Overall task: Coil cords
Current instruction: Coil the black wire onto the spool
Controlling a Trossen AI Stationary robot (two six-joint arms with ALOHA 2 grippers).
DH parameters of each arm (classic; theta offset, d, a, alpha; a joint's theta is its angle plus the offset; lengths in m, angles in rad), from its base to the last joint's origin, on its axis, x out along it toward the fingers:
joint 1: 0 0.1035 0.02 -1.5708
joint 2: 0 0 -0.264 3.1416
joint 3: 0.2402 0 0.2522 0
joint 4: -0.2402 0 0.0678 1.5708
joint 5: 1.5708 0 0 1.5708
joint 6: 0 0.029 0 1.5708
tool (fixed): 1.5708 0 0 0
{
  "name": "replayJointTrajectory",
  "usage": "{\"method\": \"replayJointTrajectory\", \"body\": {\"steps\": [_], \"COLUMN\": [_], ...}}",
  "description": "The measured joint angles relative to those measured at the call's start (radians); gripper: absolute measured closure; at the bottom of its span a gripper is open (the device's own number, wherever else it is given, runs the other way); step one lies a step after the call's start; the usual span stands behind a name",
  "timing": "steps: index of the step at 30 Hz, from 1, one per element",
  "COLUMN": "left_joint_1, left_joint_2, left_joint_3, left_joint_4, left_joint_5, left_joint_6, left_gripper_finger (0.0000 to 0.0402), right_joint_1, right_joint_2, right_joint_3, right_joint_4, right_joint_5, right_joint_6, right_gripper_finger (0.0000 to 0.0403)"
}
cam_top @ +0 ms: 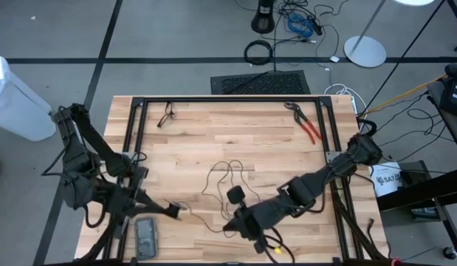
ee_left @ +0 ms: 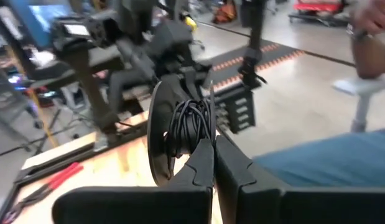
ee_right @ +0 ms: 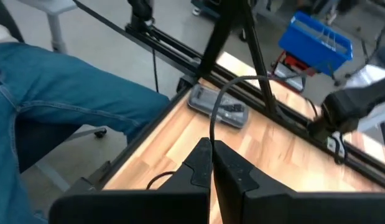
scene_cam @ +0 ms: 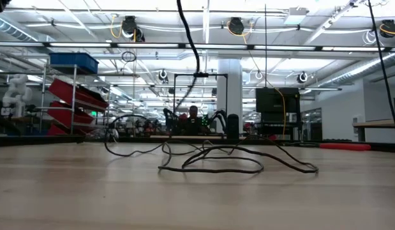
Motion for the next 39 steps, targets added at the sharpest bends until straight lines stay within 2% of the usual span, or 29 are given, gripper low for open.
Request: {"method": "replayJointTrajectory", "body": {"steps": [8, 17, 24, 32, 39], "left_joint_1": [0.032, 0.119, 0.175, 0.229, 0.275], "left_joint_2": [0.005, 0.005, 0.022, 0.084, 0.147], "left_joint_3": [-0.005, -0.005, -0.005, -0.005, -0.005], "left_joint_4": [-0.032, -0.046, -0.133, -0.132, -0.099], "left_joint_5": [0.112, 0.116, 0.188, 0.423, 0.562], "left_joint_6": [-0.004, -0.05, -0.13, -0.102, -0.026], "left_gripper_finger": [0.04, 0.04, 0.04, 0.04, 0.04], "right_joint_1": [0.035, 0.073, 0.127, 0.14, 0.098], "right_joint_2": [-0.001, 0.001, 0.001, 0.001, 0.044], "right_joint_3": [0.0, 0.058, 0.065, 0.065, 0.065], "right_joint_4": [0.057, 0.054, 0.077, 0.206, 0.344], "right_joint_5": [0.024, 0.028, 0.192, 0.285, 0.315], "right_joint_6": [-0.077, -0.082, -0.162, -0.264, -0.335], "right_gripper_finger": [0.0403, 0.0403, 0.0403, 0.0403, 0.0403]}}
